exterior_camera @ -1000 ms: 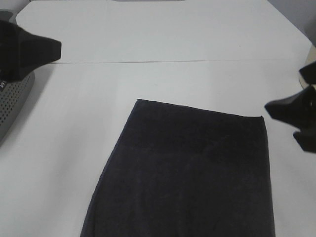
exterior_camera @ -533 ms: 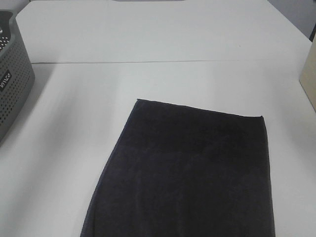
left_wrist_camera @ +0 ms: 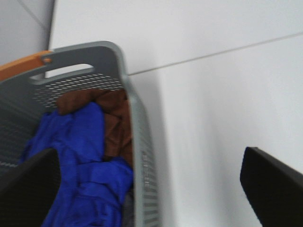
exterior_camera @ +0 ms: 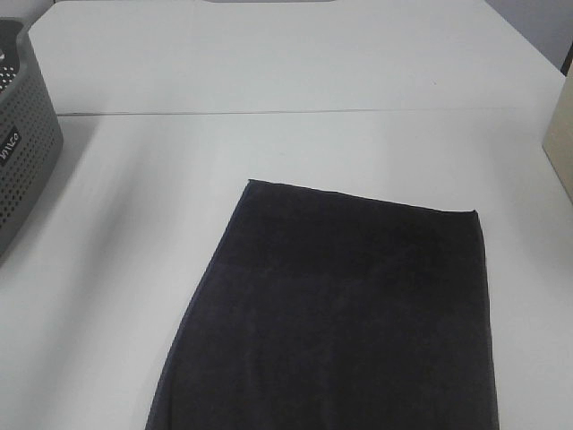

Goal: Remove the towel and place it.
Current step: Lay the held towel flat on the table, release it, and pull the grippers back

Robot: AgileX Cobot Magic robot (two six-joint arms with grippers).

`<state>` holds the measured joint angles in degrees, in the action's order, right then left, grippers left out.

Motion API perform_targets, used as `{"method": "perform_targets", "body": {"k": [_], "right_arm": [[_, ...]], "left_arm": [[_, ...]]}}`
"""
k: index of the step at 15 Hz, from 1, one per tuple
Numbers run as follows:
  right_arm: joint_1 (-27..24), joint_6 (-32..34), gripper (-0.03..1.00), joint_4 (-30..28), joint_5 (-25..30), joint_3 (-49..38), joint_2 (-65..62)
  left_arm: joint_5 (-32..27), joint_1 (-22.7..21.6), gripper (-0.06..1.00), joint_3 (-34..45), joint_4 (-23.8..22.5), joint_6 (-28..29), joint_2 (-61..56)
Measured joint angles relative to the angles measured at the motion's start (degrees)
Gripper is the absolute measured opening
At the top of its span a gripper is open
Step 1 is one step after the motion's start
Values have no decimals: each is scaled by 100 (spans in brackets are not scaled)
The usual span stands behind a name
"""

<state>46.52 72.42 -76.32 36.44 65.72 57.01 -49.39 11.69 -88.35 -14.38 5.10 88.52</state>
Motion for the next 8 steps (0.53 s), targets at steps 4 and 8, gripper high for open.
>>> {"method": "perform_targets", "body": {"k": [4, 8], "right_arm": [[0, -4985, 68, 3541, 309, 1948, 756], [0, -8560, 68, 5334, 2762, 3512, 1862]], "left_arm": [[-40, 0, 98, -80, 1324, -1094, 80], [-172, 0, 98, -92, 1329, -1163, 80]]}}
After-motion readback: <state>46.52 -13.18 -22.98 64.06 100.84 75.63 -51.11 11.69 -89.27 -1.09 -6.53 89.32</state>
